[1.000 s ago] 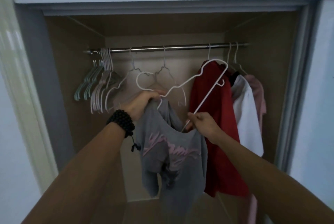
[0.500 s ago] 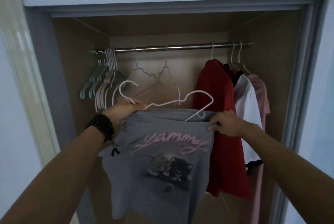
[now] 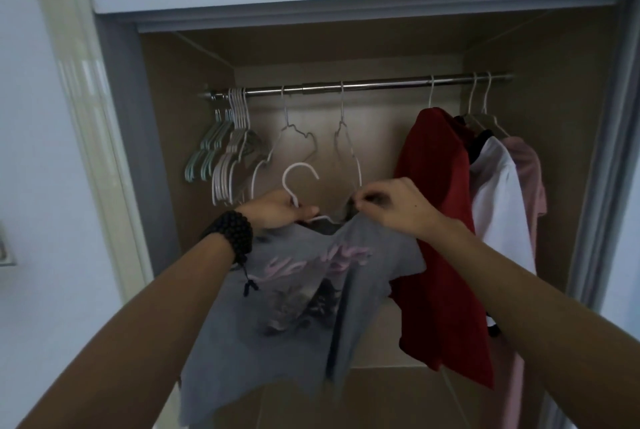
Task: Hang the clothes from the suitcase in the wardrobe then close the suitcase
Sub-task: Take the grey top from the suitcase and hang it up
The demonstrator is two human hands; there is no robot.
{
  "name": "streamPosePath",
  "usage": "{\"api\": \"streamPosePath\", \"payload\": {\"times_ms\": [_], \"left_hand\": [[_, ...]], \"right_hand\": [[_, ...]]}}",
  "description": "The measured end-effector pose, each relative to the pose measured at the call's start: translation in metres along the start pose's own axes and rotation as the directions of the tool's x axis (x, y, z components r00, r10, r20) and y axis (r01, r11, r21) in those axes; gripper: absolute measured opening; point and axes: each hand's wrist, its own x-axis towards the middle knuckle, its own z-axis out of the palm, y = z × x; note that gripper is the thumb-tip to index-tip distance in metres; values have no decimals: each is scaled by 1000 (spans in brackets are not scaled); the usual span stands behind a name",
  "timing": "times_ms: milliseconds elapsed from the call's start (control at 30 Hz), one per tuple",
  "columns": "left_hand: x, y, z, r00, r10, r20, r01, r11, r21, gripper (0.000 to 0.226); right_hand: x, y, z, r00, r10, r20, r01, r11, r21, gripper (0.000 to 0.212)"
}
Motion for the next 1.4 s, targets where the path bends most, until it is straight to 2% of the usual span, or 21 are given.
{"api": "streamPosePath", "payload": {"times_ms": [67, 100, 133, 200, 233, 267, 300, 333, 400, 467, 533, 600, 667, 767, 867, 1000, 1033, 1167, 1267, 1333, 1400], "left_hand": [[1, -3, -4, 999, 7, -41, -12, 992, -124, 56], [-1, -3, -5, 998, -3, -66, -8, 986, -168, 54], [-1, -7, -5, 997, -14, -81, -2, 980, -197, 54], [1, -10, -4, 994, -34, -101, 9, 973, -232, 60], [3, -11, -3, 995, -32, -99, 6, 968, -251, 60], [3, -11, -1, 996, -19, -84, -4, 966, -258, 59], [5, -10, 2, 997, -5, -73, -13, 968, -250, 59], [6, -10, 5, 998, 9, -67, -25, 971, -236, 59], [8, -10, 9, 998, 42, -39, -50, 969, -242, 56], [8, -17, 8, 996, 82, 29, -73, 971, -226, 47], [7, -32, 5, 987, 87, 134, -76, 993, -89, 33], [6, -48, 4, 981, 75, 176, -88, 994, 65, 19], [5, -56, 6, 984, 92, 152, -103, 993, 64, 12], [6, -55, 12, 989, 126, 83, -134, 986, 101, 24], [6, -57, 15, 991, 115, 71, -124, 980, 154, 22], [-4, -65, 6, 959, -109, 263, 64, 982, 175, 51], [-8, -64, 3, 951, -147, 272, 103, 980, 172, 56], [-4, -47, -14, 974, -142, 176, 85, 950, 299, 61], [3, -28, -21, 981, -173, 86, 112, 869, 481, 49], [11, -19, -16, 981, -194, 10, 166, 861, 480, 51], [15, -8, -6, 977, -213, -25, 208, 910, 358, 52]], "right_hand": [[-5, -5, 1, 973, 50, -226, -30, 996, 90, 22], [-8, -1, 2, 959, 49, -280, -27, 996, 82, 27], [-13, 2, 2, 966, 52, -252, -39, 998, 56, 31], [-20, 6, 5, 990, 129, 51, -127, 991, -49, 37], [-22, 8, 8, 961, 181, 210, -147, 975, -166, 37], [-23, 9, 11, 929, 223, 296, -132, 946, -296, 38], [-22, 11, 15, 919, 233, 317, -102, 919, -382, 38], [-21, 11, 18, 925, 219, 310, -83, 914, -398, 35], [-18, 14, 20, 946, 158, 285, -74, 956, -284, 28], [-18, 18, 16, 958, 139, 253, -77, 967, -241, 33], [-20, 25, 11, 965, 173, 198, -117, 956, -269, 32], [-21, 31, 8, 961, 218, 170, -155, 934, -320, 32], [-22, 32, 5, 953, 251, 171, -175, 914, -366, 38], [-21, 28, 5, 951, 251, 178, -161, 899, -407, 27], [-20, 27, 4, 940, 310, 140, -232, 885, -403, 24], [-31, 34, -1, 908, 396, 140, -358, 904, -234, 24], [-36, 34, -2, 896, 417, 151, -387, 901, -193, 23], [-49, 29, 8, 810, 528, 256, -492, 849, -194, 17], [-47, 24, 18, 765, 600, 234, -567, 800, -199, 30], [-44, 22, 20, 764, 620, 179, -593, 784, -186, 31], [-40, 18, 18, 763, 628, 149, -599, 775, -201, 26]]}}
